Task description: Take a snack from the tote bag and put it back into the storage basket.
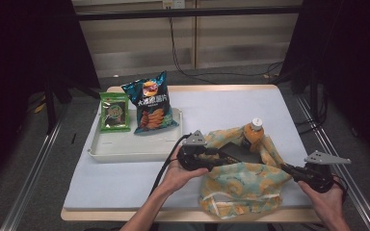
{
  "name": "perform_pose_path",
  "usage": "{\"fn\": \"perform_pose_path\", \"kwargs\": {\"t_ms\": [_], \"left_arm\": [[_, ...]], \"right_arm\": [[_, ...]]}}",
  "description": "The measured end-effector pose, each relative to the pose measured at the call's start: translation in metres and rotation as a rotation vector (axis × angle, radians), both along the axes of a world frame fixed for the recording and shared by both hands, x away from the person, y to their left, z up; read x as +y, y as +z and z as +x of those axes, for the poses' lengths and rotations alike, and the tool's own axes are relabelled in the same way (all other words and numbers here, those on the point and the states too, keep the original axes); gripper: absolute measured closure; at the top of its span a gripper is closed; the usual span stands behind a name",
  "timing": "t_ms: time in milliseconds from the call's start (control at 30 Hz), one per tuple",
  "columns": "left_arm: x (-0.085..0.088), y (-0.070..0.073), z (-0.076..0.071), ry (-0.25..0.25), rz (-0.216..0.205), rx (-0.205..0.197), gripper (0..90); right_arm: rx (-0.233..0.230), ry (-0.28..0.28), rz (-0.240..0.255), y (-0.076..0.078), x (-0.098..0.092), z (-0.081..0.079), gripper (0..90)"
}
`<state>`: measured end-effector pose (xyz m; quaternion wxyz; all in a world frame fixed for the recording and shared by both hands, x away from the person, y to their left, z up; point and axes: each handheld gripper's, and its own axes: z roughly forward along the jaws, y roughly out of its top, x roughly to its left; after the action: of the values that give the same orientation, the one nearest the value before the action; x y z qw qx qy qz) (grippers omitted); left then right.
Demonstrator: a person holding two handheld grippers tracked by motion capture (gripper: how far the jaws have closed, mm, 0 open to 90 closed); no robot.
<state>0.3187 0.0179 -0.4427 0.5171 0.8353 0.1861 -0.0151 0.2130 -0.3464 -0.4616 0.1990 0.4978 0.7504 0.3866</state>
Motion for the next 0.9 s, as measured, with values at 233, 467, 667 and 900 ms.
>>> {"fn": "perform_pose_path", "kwargs": {"t_ms": [233, 467, 667, 900], "left_arm": [[-0.001, -0.004, 0.001, 0.003, -0.018, 0.004, 49.8], [0.014, 0.01, -0.003, 0.016, -0.038, -0.022, 46.7], [0.029, 0.021, -0.008, 0.04, -0.076, -0.041, 46.2], [0.041, 0.029, -0.016, 0.04, -0.074, -0.058, 46.3]], "right_arm": [[-0.074, 0.02, 0.063, 0.007, 0.0, 0.001, 80.8], [-0.147, 0.035, 0.116, 0.023, 0.009, 0.002, 54.9], [-0.191, 0.051, 0.137, 0.038, 0.016, 0.01, 42.1], [-0.213, 0.08, 0.157, 0.053, 0.022, 0.014, 47.3]]}}
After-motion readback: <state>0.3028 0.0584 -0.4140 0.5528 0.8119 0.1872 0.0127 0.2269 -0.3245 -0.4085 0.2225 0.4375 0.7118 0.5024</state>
